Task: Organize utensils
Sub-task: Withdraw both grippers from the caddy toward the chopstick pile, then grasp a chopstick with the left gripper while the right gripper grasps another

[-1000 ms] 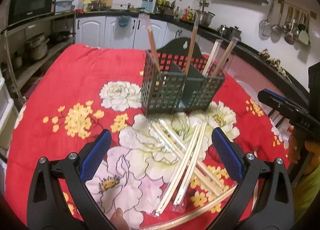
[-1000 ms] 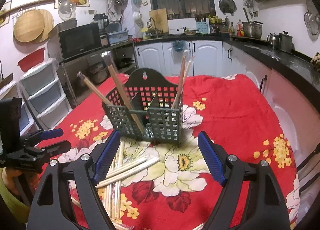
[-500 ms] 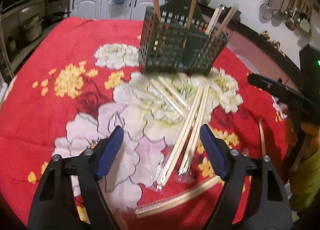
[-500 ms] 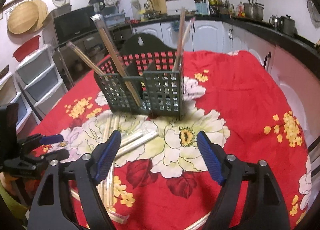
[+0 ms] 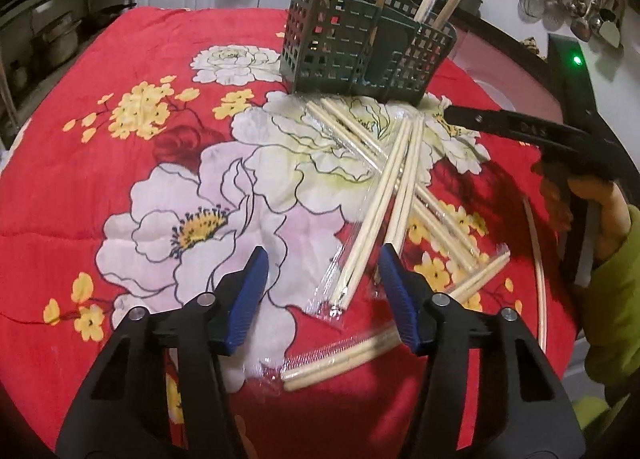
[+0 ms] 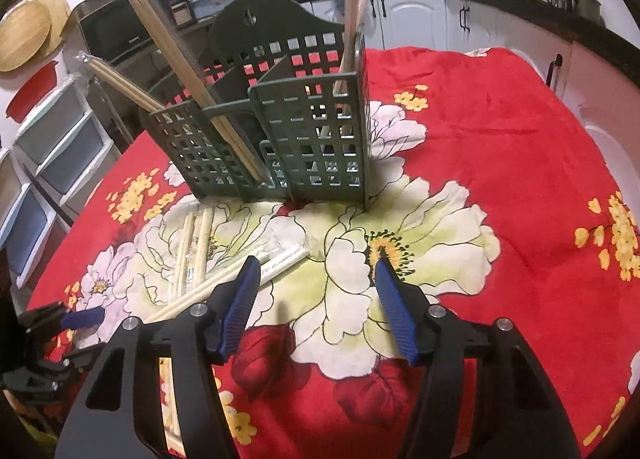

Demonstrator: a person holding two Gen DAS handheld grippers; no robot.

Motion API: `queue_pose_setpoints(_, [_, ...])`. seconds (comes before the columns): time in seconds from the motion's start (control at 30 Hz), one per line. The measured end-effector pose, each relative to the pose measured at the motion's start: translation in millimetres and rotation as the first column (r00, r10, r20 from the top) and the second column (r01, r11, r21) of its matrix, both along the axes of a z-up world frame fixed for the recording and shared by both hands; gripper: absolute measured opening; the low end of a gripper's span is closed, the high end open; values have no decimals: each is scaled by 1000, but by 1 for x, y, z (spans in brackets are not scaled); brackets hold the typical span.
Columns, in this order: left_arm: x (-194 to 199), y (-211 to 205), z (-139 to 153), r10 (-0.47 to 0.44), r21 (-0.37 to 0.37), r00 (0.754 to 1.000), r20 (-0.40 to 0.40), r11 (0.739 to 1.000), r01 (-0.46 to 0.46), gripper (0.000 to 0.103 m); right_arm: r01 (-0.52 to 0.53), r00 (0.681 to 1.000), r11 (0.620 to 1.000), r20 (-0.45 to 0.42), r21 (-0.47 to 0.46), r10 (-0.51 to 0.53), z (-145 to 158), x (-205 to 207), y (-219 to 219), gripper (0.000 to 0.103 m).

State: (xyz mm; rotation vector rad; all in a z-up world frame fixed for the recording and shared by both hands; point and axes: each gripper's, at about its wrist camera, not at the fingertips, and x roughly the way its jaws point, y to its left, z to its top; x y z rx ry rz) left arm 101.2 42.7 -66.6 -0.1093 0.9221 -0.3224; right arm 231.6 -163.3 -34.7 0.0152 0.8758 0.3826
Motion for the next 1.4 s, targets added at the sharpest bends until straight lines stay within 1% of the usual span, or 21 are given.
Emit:
queue_pose_setpoints(0.07, [-1,0,-1,-2,0,1000,-5,1000,2,41,-2,1000,1000,-7,1,2,-1,3,2,56])
queue_pose_setpoints(0.1, [0,0,-1,-4,0,1000,-5,1000,4,40,-3,1000,1000,-10,1,3,-2,4,3,55])
queue_pose_setpoints(0.17, [-1,-1,-3,-16,2,1000,-5,1000,16,32,-3,1000,1000,-18,1,3,-3,7,4,55])
queue_pose_setpoints(0.27, [-1,-1,-4,-22,12,1000,-2,1000,22,27,-7,999,1000,-31,8,7,-4,10,5,54])
queue_pose_setpoints(0.37, [0,5,-5,-14,-10,1000,-6,1000,14,22,-9,999,1000,-45,12,9,-6,16,7,53])
queue_pose_setpoints(0.47, [1,11,-6,-4,-42,1000,-12,999,3,19,-2,997,999,-82,32,5,-13,24,7,48])
queue_pose_setpoints(0.57, [3,18,-6,7,-72,1000,-20,997,-9,18,10,992,998,-125,55,-3,-21,29,6,45])
queue_pose_setpoints(0.7, [3,23,-5,4,-90,1000,-27,996,-7,16,13,992,997,-128,78,-3,-22,32,5,37])
queue_pose_setpoints(0.73, [3,25,-6,0,-104,999,-35,995,-4,16,14,991,996,-132,85,-2,-22,33,5,33])
queue_pose_setpoints(0.77, [3,27,-7,-6,-117,999,-45,993,0,16,13,991,996,-137,92,0,-23,33,4,32])
queue_pose_setpoints(0.87, [0,33,-8,-6,-153,999,-54,988,-2,19,3,991,996,-134,92,10,-23,33,6,23])
queue_pose_setpoints(0.93, [-3,34,-8,-10,-144,999,-50,990,3,19,3,992,996,-127,89,8,-22,32,7,17])
queue_pose_setpoints(1.03, [-10,38,-8,-23,-162,998,-52,987,15,27,19,993,995,-118,99,-8,-21,32,5,9])
queue_pose_setpoints(1.17, [-16,39,-9,-36,-150,998,-47,988,29,27,28,995,994,-98,107,-18,-17,31,3,7])
queue_pose_setpoints(1.23, [-18,35,-8,-47,-127,998,-39,991,42,26,33,996,993,-87,109,-24,-14,31,2,7])
queue_pose_setpoints(1.27, [-18,34,-8,-46,-120,998,-36,992,42,21,32,997,993,-78,110,-23,-12,30,2,7])
queue_pose_setpoints(1.33, [-16,35,-10,-41,-120,998,-37,992,36,17,27,998,994,-61,110,-21,-7,28,2,7])
queue_pose_setpoints(1.4, [-15,34,-10,-40,-112,999,-35,993,35,14,21,999,994,-43,105,-16,-2,26,4,6])
